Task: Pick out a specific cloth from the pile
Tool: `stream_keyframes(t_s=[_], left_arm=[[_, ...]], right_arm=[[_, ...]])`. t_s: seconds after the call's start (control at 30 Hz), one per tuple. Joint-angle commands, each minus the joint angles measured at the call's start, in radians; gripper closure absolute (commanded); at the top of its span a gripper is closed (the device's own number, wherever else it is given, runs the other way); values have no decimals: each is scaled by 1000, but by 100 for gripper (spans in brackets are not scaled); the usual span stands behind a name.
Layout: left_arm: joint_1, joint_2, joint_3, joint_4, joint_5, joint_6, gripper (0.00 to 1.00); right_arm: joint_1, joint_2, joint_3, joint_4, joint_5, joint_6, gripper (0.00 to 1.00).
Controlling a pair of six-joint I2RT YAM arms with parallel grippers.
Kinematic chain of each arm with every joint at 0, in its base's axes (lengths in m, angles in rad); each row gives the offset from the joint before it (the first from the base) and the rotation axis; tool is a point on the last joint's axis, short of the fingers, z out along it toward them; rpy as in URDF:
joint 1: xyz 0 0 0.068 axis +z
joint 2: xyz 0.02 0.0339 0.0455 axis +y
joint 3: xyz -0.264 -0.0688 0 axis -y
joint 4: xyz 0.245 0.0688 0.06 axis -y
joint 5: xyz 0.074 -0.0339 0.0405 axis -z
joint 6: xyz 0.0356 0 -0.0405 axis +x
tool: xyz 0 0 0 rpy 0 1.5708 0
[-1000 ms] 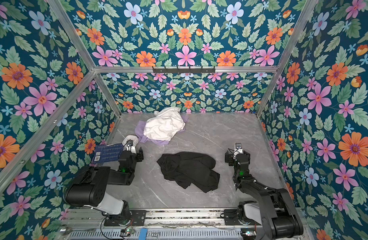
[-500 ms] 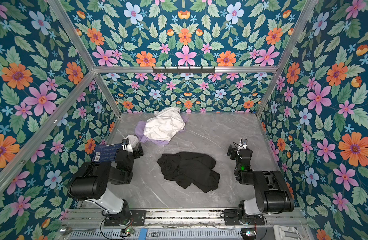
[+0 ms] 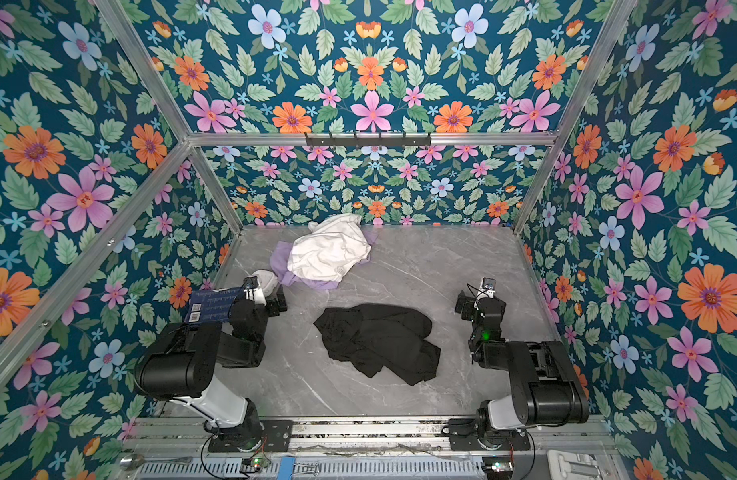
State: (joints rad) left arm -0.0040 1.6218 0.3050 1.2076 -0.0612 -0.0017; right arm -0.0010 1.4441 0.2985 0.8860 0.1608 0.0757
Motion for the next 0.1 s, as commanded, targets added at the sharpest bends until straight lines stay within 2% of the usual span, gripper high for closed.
stream_keyframes(t_s=[0.0, 0.07], left_arm=[[1, -3, -5, 23, 3, -7, 0], [0, -3, -10, 32, 1, -6, 0]], right_arm=[[1, -4, 4, 15, 9, 9, 1], [1, -4, 4, 15, 9, 9, 1]])
